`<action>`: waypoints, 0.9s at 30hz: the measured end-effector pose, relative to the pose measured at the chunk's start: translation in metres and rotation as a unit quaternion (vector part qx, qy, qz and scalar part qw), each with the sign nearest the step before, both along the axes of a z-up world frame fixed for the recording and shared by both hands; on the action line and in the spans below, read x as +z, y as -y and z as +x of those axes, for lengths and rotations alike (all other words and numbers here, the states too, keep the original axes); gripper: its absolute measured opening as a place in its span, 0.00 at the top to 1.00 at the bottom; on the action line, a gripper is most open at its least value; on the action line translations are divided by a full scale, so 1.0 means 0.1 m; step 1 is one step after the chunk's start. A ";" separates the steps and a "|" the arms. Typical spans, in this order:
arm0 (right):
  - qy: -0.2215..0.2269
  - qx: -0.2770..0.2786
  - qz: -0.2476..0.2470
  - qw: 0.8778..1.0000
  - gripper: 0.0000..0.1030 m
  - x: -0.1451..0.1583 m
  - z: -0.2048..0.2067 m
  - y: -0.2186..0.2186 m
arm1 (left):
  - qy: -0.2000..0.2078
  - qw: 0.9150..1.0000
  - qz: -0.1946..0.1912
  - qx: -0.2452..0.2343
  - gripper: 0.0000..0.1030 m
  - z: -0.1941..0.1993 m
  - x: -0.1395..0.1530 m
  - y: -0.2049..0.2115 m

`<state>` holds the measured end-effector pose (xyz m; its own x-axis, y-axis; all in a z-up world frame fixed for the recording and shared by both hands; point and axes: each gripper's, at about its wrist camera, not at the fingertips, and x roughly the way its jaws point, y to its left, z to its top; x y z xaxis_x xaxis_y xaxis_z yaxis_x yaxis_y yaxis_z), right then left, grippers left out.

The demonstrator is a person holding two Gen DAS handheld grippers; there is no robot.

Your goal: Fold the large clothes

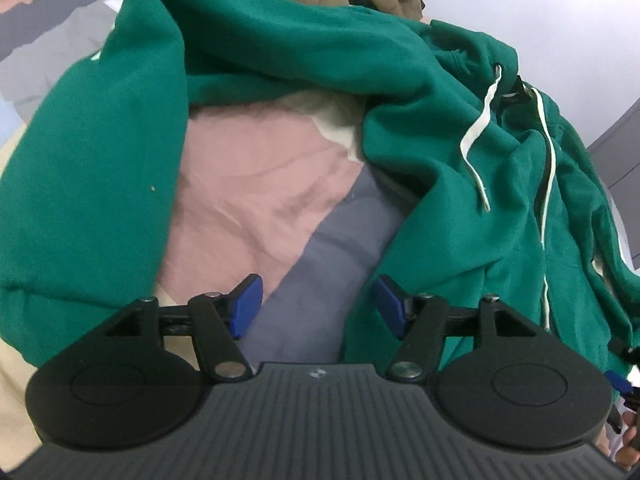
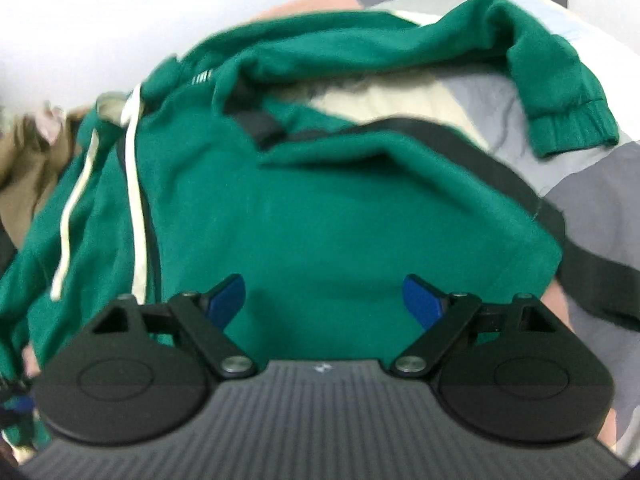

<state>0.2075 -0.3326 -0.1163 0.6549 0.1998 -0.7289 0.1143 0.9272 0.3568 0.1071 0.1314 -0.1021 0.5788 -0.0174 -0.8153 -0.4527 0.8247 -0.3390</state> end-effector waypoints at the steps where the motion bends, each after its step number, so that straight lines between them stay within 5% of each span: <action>1: 0.006 -0.011 0.007 1.000 0.15 0.01 0.01 0.07 | 0.003 1.000 -0.004 -0.003 0.33 0.00 -0.01 0.01; 7: 0.000 -0.052 -0.014 0.999 0.16 -0.02 0.15 0.50 | 0.014 0.999 -0.027 -0.033 0.33 0.01 -0.01 0.10; 12: 0.055 -0.057 -0.014 0.997 0.16 0.08 0.05 0.69 | 0.007 0.999 -0.017 -0.040 0.33 0.06 -0.05 0.18; 17: 0.116 -0.079 -0.132 0.981 0.15 0.25 -0.04 0.61 | 0.008 0.999 -0.023 -0.044 0.33 0.05 -0.07 0.19; 21: 0.065 -0.026 -0.123 0.990 0.15 0.03 0.14 0.62 | 0.014 0.997 -0.041 -0.056 0.36 0.05 -0.09 0.21; 24: 0.024 0.003 -0.118 0.993 0.16 -0.15 0.24 0.61 | 0.013 0.996 -0.054 -0.067 0.53 0.05 -0.12 0.25; 26: 0.018 0.005 -0.118 0.993 0.27 -0.15 0.23 0.58 | 0.012 0.996 -0.056 -0.072 0.76 0.05 -0.12 0.27; 27: 0.015 0.009 -0.109 0.994 0.44 -0.14 0.22 0.56 | 0.013 0.996 -0.055 -0.074 0.80 0.03 -0.11 0.27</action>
<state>0.2293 -0.3887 -0.1300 0.6748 0.0518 -0.7361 0.0893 0.9845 0.1511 0.1103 0.1041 -0.1126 0.5839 -0.1919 -0.7888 -0.3196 0.8389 -0.4406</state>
